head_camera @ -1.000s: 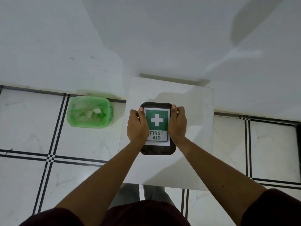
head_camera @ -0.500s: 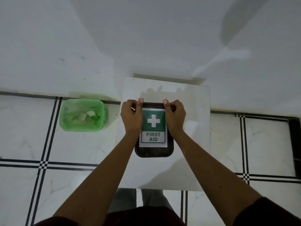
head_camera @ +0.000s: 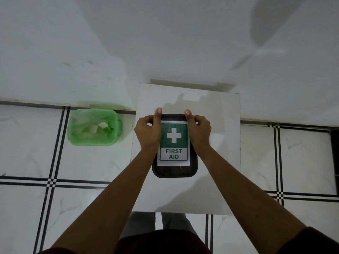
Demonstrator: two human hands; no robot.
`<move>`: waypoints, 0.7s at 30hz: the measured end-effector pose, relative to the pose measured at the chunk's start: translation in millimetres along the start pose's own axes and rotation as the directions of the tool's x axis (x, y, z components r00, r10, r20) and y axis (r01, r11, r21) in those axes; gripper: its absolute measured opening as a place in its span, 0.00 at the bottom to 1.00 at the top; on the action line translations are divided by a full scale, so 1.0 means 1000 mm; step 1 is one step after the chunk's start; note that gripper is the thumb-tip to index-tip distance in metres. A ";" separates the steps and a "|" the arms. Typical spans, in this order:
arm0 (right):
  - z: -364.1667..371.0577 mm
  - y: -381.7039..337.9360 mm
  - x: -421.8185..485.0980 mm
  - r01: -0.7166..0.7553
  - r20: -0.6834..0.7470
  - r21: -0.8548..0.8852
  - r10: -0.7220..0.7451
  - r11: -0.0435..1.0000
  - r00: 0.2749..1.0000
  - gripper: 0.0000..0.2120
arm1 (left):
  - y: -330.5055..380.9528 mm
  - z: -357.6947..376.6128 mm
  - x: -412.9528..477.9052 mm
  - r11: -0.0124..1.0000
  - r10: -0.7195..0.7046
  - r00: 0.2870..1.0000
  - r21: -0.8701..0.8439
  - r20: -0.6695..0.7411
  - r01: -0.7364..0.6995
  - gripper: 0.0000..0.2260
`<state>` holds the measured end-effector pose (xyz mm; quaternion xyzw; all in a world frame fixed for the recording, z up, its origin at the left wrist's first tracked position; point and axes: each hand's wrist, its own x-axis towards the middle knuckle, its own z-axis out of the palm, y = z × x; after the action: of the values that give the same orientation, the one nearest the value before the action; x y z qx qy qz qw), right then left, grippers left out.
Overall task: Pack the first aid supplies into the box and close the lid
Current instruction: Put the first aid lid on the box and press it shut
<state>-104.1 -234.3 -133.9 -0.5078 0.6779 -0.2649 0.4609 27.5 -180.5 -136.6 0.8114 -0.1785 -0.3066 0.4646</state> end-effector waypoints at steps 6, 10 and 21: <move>-0.001 -0.005 -0.001 0.049 -0.042 -0.074 -0.052 0.996 0.998 0.18 | 0.002 0.001 0.003 0.998 0.029 1.000 0.052 -0.003 -0.029 0.23; 0.000 -0.002 0.000 0.063 -0.034 -0.082 -0.066 0.995 0.997 0.18 | -0.002 0.001 0.003 0.998 0.038 0.999 0.057 0.006 -0.038 0.24; 0.002 -0.005 -0.002 0.054 0.013 -0.107 -0.053 0.993 0.999 0.17 | -0.002 0.003 0.003 0.993 0.081 0.997 0.089 -0.009 -0.080 0.23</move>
<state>-100.2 -233.7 -130.1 -0.5511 0.6750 -0.2378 0.4291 27.8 -182.9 -140.1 0.8252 -0.2216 -0.2742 0.4412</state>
